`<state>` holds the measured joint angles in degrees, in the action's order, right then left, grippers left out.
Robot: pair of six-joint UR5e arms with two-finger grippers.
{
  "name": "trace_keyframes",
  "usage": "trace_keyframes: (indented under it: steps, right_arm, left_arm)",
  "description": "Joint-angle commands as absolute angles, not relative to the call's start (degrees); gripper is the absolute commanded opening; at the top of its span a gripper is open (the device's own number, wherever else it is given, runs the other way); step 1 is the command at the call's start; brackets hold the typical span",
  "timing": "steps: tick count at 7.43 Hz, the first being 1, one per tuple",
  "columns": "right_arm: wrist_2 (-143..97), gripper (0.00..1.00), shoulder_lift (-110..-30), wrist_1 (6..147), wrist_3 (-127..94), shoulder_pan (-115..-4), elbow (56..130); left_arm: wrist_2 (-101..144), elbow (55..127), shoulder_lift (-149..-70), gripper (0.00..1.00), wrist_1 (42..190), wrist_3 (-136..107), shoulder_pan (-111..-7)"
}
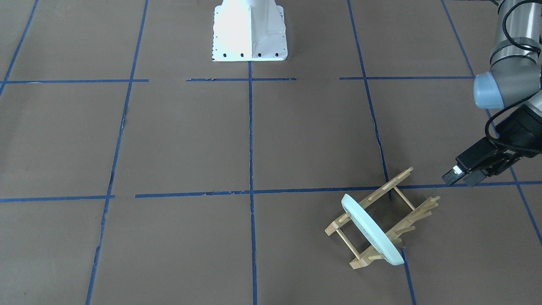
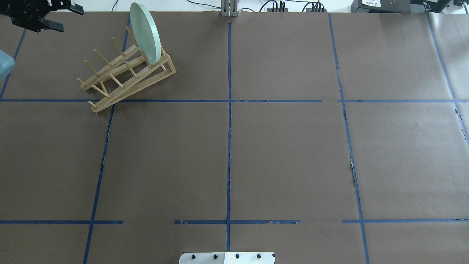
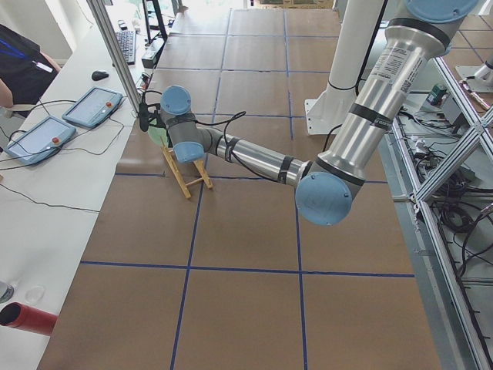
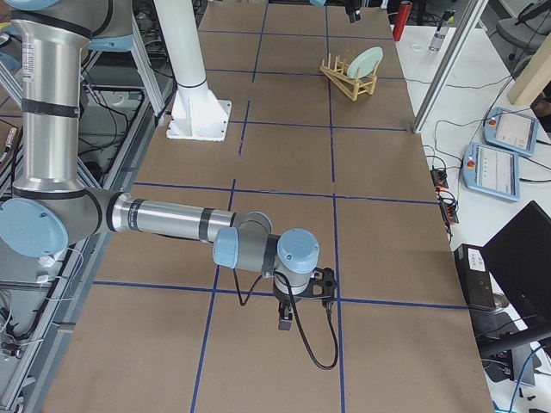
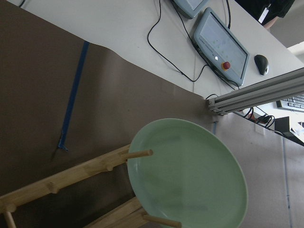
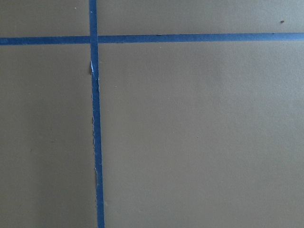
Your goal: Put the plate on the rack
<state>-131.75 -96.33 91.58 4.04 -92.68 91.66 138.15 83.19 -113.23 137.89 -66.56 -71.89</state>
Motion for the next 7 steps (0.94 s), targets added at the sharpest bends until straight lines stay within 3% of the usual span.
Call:
trace_keyframes:
  steps: [1, 4, 7]
  right_arm:
    - [-131.7, 1.0, -96.3, 91.6, 4.0, -92.7, 91.7]
    - [-131.7, 1.0, -96.3, 91.6, 4.0, -92.7, 91.7]
    - [-131.7, 1.0, -96.3, 91.6, 4.0, -92.7, 91.7]
  left_arm:
    - [138.1, 87.2, -106.8, 1.0, 120.0, -37.5, -75.7]
    - [135.1, 87.4, -99.2, 1.0, 108.6, -9.9, -81.7]
    - [128.5, 86.6, -98.1, 1.0, 88.9, 11.5, -88.7]
